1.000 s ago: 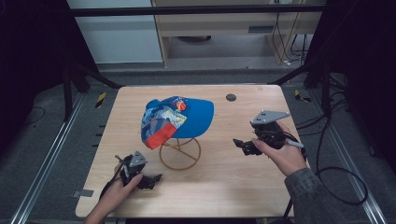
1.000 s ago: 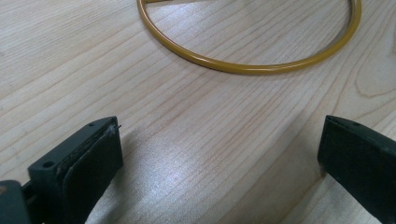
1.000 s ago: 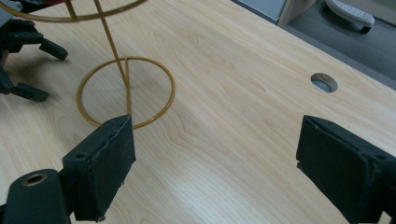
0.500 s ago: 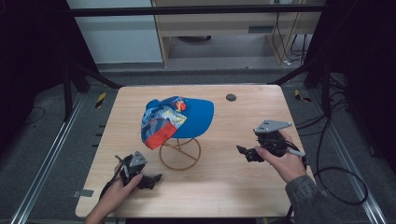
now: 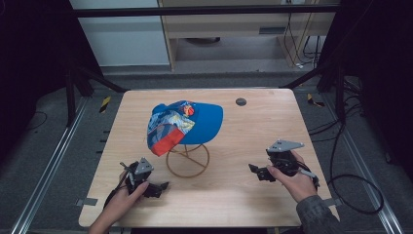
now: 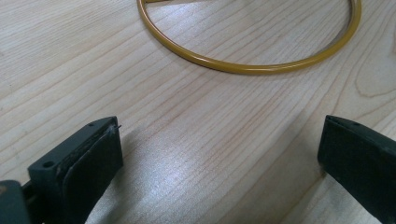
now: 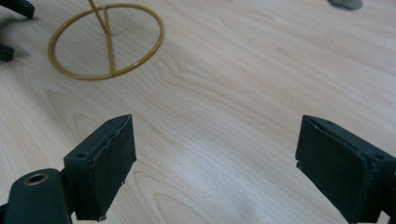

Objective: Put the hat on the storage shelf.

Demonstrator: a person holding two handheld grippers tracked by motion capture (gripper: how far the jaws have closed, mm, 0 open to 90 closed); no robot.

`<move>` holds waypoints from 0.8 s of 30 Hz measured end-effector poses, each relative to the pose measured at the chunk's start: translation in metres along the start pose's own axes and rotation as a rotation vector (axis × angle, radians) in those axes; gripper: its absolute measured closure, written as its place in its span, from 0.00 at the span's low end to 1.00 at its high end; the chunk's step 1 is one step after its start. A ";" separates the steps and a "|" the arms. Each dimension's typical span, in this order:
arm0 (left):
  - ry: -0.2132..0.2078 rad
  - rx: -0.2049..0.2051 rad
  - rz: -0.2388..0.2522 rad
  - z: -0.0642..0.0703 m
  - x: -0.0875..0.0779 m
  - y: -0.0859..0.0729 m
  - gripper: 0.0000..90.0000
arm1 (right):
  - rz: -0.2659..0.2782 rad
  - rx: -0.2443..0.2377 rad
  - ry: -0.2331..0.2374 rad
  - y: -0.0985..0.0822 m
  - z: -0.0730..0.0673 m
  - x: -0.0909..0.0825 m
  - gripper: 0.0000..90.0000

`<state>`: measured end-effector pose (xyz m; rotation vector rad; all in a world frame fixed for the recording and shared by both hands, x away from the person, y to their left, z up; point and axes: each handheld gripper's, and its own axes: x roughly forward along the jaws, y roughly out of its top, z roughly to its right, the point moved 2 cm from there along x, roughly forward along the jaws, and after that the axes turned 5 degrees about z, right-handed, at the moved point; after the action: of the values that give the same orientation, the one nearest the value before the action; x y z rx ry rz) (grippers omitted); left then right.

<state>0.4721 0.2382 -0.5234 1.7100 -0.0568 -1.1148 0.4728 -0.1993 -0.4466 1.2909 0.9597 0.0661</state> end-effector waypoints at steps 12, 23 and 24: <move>0.000 0.000 0.000 0.000 0.000 0.000 0.00 | -0.041 0.030 -0.003 -0.026 0.002 0.018 0.13; 0.000 0.000 0.000 0.000 0.000 0.000 0.00 | -0.059 0.079 -0.015 -0.048 0.005 0.035 0.12; 0.000 0.000 0.000 0.000 0.000 0.000 0.00 | -0.065 0.088 -0.023 -0.050 0.005 0.037 0.11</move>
<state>0.4721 0.2382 -0.5233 1.7100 -0.0567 -1.1148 0.4767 -0.1997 -0.5093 1.3375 0.9938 -0.0419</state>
